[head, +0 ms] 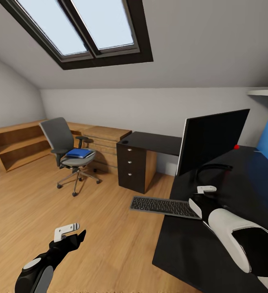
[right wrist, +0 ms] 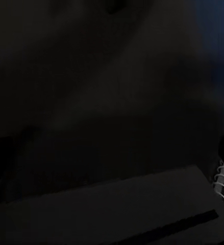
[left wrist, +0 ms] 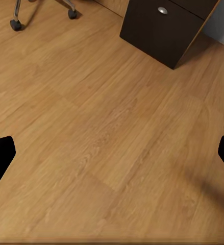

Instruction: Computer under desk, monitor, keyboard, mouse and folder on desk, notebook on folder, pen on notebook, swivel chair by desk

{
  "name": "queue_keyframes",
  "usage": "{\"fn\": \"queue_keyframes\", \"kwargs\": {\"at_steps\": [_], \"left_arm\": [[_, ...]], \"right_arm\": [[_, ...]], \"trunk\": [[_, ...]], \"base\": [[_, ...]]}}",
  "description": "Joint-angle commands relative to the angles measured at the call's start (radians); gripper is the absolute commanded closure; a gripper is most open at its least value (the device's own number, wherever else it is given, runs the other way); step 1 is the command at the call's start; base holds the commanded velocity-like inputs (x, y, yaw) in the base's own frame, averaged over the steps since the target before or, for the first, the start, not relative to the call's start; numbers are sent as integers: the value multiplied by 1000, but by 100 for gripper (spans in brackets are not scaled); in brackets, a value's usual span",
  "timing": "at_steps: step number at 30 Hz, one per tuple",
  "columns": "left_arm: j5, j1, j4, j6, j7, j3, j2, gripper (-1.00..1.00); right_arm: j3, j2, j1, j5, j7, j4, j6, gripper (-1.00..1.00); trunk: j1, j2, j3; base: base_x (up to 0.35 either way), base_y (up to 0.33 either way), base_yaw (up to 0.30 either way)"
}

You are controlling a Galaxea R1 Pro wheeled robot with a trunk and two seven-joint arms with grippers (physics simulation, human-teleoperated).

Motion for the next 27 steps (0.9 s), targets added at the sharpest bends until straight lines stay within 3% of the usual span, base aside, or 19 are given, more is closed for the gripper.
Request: {"fn": "queue_keyframes", "kwargs": {"at_steps": [1,27], "left_arm": [[11,-1,-2,5,8,-1,0,-100],[10,-1,-2,5,8,-1,0,-100]], "right_arm": [[1,-1,1,-23,-3,0,7,-100],[0,-1,1,-23,-3,-2,4,-100]], "trunk": [[0,-1,-1],[0,-1,-1]], "base": [[-149,0,0],[-77,0,0]]}}
